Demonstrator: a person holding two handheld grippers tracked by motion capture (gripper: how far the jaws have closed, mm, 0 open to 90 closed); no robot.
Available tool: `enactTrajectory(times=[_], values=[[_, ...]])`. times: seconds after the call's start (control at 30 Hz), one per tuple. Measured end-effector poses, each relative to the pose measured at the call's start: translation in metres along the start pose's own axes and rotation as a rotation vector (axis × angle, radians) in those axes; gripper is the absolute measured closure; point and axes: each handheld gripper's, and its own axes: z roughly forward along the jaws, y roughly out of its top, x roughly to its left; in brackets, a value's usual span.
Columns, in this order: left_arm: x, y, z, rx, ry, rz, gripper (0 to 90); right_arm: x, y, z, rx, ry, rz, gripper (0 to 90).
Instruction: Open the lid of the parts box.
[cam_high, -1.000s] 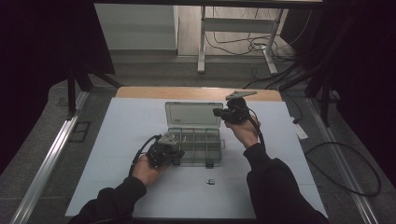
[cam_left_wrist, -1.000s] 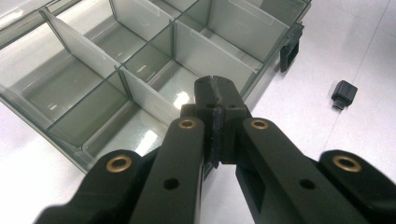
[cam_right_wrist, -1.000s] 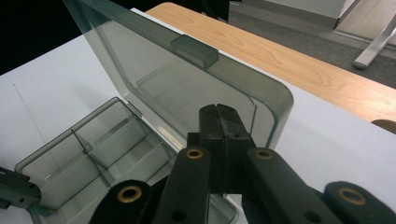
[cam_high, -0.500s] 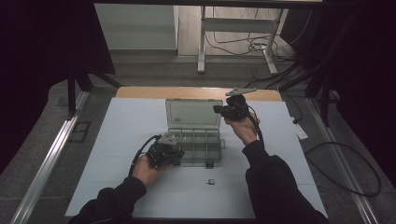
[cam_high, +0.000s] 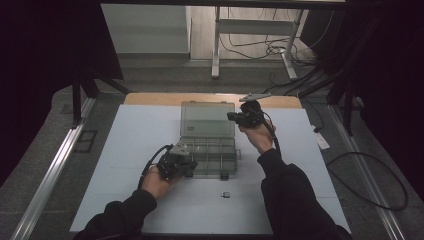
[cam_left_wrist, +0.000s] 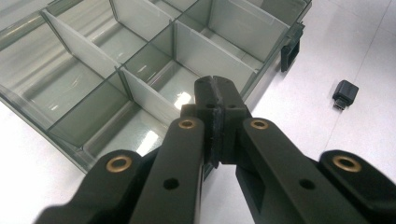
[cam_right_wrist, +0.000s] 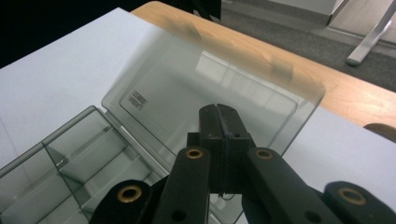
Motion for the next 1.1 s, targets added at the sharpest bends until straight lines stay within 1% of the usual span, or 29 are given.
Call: enactTrajectory(times=[0.13,0.17,0.3,0.37,0.47,0.5,0.57,0.6,0.7,0.73,0.77,0.83,0.93,1.07,1.1], values=[[0.0,0.0,0.0,0.0,0.003,-0.011,88.7,0.001,-0.001,-0.002,0.008,0.003,-0.005,88.6],[0.0,0.001,0.0,0.003,0.004,-0.008,88.7,0.002,-0.001,-0.003,0.015,0.007,-0.004,86.1],[-0.001,0.001,-0.001,0.006,0.013,-0.001,88.6,0.004,-0.003,-0.005,0.025,0.01,-0.006,83.8],[-0.002,0.002,-0.003,0.006,0.014,0.006,88.5,0.006,-0.004,-0.008,0.035,0.015,-0.008,80.3],[-0.003,0.003,-0.005,0.002,0.015,0.009,87.0,0.008,-0.005,-0.011,0.033,0.017,-0.012,78.3],[-0.003,0.004,-0.006,0.0,0.015,0.01,87.0,0.009,-0.006,-0.013,0.034,0.019,-0.014,76.1],[-0.003,0.004,-0.009,-0.008,0.017,0.005,84.0,0.012,-0.009,-0.019,0.042,0.017,-0.025,72.1],[-0.003,0.005,-0.01,-0.01,0.018,0.003,84.0,0.012,-0.009,-0.019,0.042,0.017,-0.025,72.1],[0.0,0.004,-0.015,-0.017,0.025,-0.004,81.5,0.016,-0.011,-0.024,0.047,0.021,-0.037,67.4],[0.002,0.003,-0.016,-0.024,0.022,-0.021,79.5,0.018,-0.013,-0.027,0.054,0.019,-0.041,64.4],[0.002,0.003,-0.016,-0.024,0.022,-0.021,78.5,0.018,-0.013,-0.027,0.054,0.019,-0.041,64.4],[0.003,0.003,-0.019,-0.024,0.023,-0.022,77.4,0.02,-0.014,-0.03,0.056,0.023,-0.043,61.1],[0.003,0.003,-0.023,-0.033,0.024,-0.03,72.7,0.025,-0.018,-0.034,0.073,0.027,-0.052,55.7],[0.004,0.002,-0.026,-0.035,0.025,-0.024,67.4,0.028,-0.02,-0.038,0.082,0.028,-0.055,52.1],[0.004,0.002,-0.028,-0.039,0.027,-0.028,65.3,0.03,-0.023,-0.041,0.085,0.031,-0.057,49.6]])
